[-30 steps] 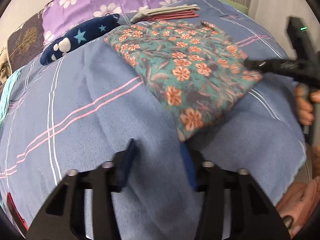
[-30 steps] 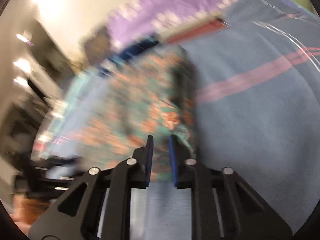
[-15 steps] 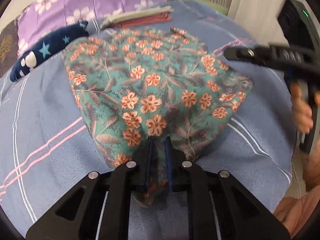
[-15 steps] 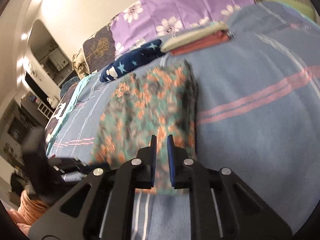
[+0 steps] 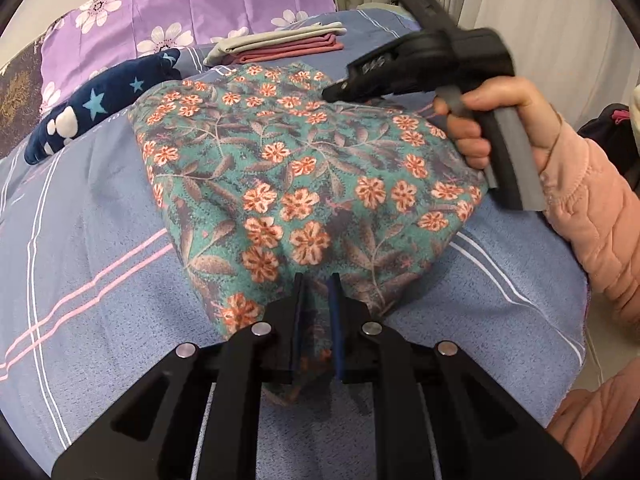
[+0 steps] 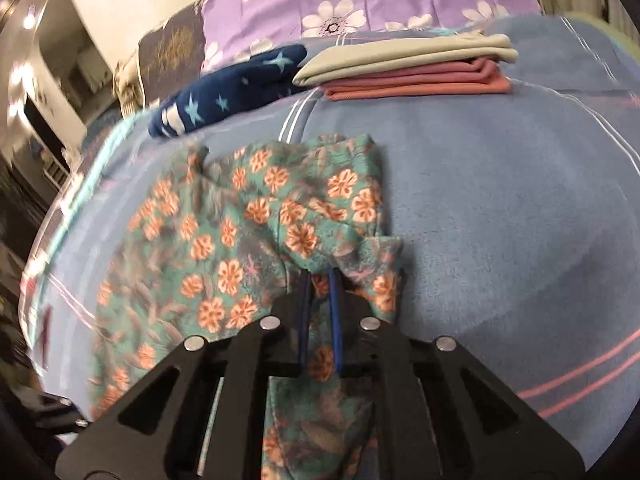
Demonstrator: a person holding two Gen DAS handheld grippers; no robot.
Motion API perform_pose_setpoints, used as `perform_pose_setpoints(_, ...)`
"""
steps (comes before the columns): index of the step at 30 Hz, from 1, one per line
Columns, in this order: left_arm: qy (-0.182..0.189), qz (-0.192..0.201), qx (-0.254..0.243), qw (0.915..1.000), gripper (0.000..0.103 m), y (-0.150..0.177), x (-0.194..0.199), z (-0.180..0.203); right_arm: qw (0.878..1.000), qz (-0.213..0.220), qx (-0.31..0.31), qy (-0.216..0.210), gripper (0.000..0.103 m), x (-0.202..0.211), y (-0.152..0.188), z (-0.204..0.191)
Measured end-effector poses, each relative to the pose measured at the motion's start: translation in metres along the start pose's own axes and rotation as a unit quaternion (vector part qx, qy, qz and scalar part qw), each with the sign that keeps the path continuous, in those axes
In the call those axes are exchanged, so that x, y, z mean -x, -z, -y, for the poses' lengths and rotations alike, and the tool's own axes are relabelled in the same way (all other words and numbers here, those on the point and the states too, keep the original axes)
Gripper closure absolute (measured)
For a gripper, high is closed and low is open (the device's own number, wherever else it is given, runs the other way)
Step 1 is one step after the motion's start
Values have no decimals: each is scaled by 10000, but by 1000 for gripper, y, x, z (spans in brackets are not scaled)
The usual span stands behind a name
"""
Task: Fold small clothes
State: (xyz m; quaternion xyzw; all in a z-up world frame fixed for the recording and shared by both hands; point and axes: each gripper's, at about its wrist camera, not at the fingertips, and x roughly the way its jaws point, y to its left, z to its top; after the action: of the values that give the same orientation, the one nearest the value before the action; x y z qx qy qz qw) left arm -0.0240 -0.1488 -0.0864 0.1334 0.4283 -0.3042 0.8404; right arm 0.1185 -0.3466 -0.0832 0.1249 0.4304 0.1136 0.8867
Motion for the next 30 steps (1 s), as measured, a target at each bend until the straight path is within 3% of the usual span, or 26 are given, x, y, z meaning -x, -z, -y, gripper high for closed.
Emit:
perform_pose_setpoints(2, 103, -10, 46, 9999, 89, -2, 0, -7, 9999, 104, 36, -72, 88, 11, -3, 0)
perform_pose_setpoints(3, 152, -27, 77, 9999, 89, -3, 1, -9, 9998, 176, 19, -88, 79, 16, -7, 3)
perform_pose_setpoints(6, 314, -18, 150, 9994, 88, -8, 8, -10, 9996, 275, -38, -15, 69, 19, -24, 16)
perform_pose_setpoints(11, 303, 293, 316, 9986, 85, -19, 21, -22, 9993, -96, -306, -182, 65, -21, -61, 40)
perform_pose_setpoints(14, 320, 144, 482, 9982, 85, -19, 8, -31, 9963, -279, -413, -707, 63, -46, -74, 39)
perform_pose_setpoints(15, 318, 102, 467, 9983, 85, -16, 4, -32, 9962, -309, -344, -736, 75, -49, -75, 36)
perform_pose_setpoints(16, 267, 111, 389, 9988, 85, -14, 1, -29, 9973, -309, -193, -638, 94, -52, -76, 31)
perform_pose_setpoints(17, 205, 139, 307, 9992, 84, -12, 1, -26, 9989, -143, -80, -429, 96, -50, -80, 26)
perform_pose_setpoints(19, 110, 150, 132, 9997, 81, -12, 1, -20, 9984, 109, -207, -523, 96, -45, -84, 30)
perform_pose_setpoints(21, 107, 139, 43, 9998, 75, -12, 0, -17, 9981, -93, -318, -514, 95, -57, -83, 36)
perform_pose_setpoints(23, 96, 132, -62, 9998, 64, -11, 2, -10, 9990, -55, -199, -392, 89, -57, -76, 37)
perform_pose_setpoints(26, -10, 191, -300, 9994, 56, -9, 2, 0, 9992, 217, -262, -221, 56, -31, -71, 38)
perform_pose_setpoints(30, -57, 188, -306, 9993, 55, -11, 7, 5, 9989, 438, -120, -140, 56, 20, -55, 35)
